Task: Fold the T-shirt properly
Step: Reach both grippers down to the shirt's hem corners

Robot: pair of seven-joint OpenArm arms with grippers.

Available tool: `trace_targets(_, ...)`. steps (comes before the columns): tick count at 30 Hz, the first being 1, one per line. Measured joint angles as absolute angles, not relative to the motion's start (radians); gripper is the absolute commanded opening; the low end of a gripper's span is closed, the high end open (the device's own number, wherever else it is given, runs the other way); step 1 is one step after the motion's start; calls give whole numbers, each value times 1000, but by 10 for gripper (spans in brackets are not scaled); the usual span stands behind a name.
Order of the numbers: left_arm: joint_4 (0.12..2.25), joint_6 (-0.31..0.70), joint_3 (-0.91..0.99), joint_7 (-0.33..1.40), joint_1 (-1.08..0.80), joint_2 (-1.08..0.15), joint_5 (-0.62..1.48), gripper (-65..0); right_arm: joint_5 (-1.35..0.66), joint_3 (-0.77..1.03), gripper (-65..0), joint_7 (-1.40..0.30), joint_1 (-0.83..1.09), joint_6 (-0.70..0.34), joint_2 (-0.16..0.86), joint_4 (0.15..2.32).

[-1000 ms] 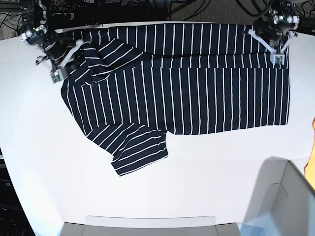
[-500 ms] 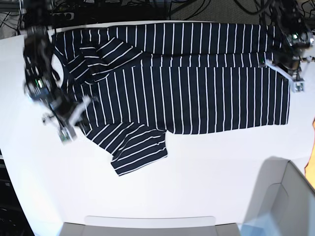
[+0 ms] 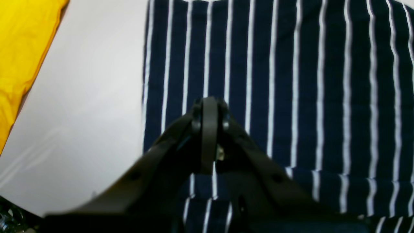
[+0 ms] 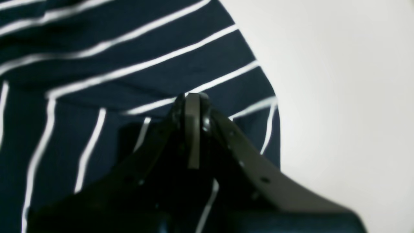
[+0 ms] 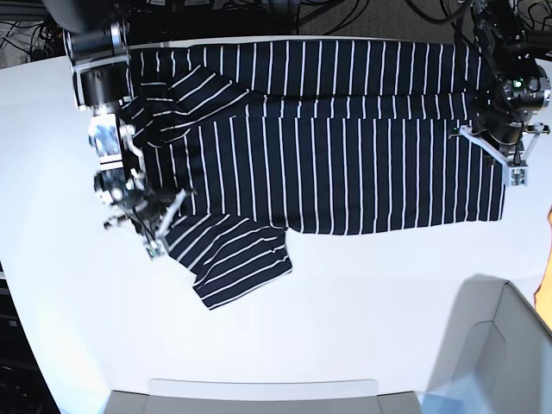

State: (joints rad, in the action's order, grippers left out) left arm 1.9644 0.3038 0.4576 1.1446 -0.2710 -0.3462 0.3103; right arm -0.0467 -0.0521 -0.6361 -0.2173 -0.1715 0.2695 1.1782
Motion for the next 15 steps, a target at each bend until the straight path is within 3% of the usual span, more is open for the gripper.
trace_targets(7, 1957, 303, 458, 1150, -227, -321, 299, -650, -48, 34, -650, -757, 7, -179, 336, 1449)
trace_targets(12, 1930, 303, 457, 1151, -178, -282, 302, -650, -74, 89, -650, -808, -25, -179, 338, 1507)
trace_targets(15, 1931, 300, 457, 1150, -181, -263, 292, -650, -80, 89, -536, -786, -110, -186, 335, 1518)
